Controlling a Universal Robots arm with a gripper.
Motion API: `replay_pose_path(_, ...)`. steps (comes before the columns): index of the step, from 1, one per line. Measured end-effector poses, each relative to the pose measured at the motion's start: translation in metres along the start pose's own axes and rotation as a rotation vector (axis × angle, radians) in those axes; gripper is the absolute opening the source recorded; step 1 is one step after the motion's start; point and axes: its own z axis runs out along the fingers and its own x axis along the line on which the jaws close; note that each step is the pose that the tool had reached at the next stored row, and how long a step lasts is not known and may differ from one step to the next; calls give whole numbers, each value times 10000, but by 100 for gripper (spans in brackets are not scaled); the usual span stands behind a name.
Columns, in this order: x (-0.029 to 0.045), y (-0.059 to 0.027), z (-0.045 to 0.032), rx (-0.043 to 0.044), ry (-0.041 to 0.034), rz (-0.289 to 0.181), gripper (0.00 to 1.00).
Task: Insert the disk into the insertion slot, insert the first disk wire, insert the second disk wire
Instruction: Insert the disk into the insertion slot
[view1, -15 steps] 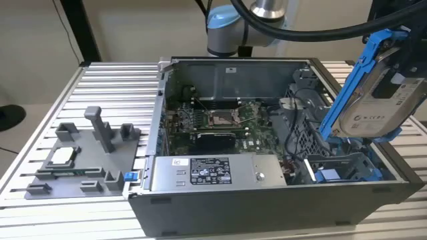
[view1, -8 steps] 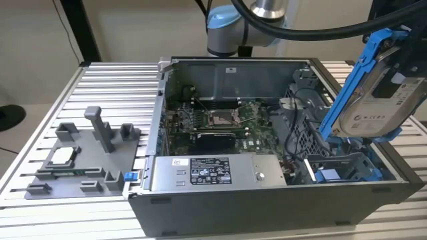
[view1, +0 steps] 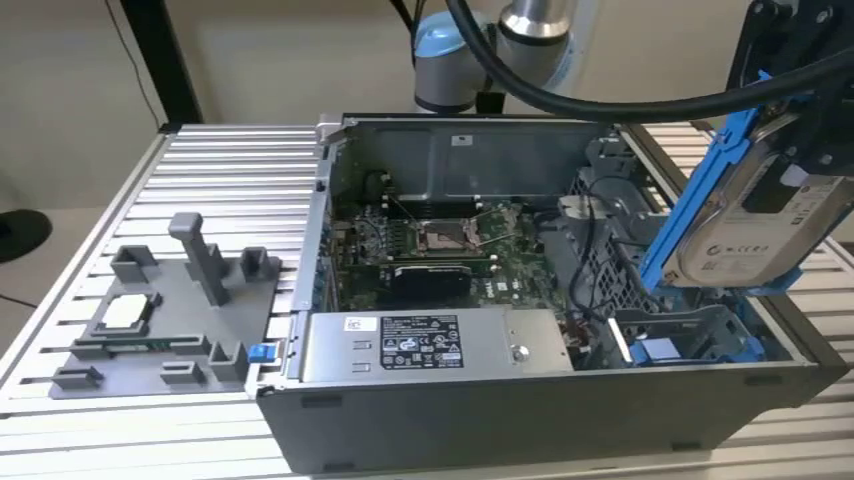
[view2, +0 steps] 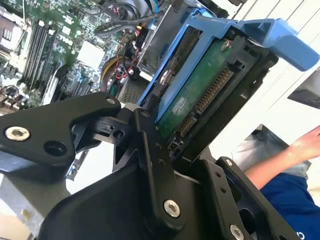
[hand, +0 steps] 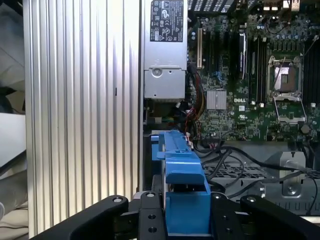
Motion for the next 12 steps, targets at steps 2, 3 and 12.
replay_pose_path(2, 10, -5, 32, 0, -25, -1, 0)
replay_pose_path(3, 12, -8, 47, 0, -34, -1, 0)
replay_pose_path(12, 14, -13, 77, 0, -40, -2, 0)
